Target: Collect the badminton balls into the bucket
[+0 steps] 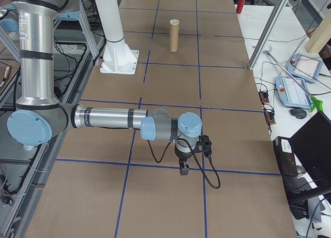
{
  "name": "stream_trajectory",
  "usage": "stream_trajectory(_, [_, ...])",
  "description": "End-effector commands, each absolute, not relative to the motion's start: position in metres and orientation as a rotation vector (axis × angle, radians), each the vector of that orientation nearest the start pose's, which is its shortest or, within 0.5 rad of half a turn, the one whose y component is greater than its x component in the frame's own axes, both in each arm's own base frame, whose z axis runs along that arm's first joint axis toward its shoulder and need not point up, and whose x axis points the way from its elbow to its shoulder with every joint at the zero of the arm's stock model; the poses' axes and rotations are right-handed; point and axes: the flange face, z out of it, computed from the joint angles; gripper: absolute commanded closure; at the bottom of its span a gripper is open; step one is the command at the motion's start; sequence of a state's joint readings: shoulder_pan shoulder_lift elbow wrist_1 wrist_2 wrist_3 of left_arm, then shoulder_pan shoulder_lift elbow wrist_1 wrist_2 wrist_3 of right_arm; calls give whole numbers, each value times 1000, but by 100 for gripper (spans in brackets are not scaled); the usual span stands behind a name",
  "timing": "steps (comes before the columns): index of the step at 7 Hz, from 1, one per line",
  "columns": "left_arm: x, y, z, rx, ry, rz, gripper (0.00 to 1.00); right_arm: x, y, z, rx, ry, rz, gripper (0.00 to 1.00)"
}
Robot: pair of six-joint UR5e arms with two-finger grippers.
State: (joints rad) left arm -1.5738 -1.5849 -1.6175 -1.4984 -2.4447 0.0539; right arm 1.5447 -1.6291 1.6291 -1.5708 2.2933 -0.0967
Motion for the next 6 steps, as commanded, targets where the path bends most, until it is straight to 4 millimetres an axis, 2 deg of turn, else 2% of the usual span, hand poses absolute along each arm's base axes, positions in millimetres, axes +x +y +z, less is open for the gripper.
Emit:
stream_trajectory(1, [-59,-500,625,23,873,47,0,55,-469,661,26,-722,-119,0])
stream_trajectory(3, [-65,-496,621,43,870,46,0,55,-469,661,26,-722,-117,0])
stream_trajectory(6, [-69,-502,618,52,833,49,0,55,-469,661,26,-722,-117,0])
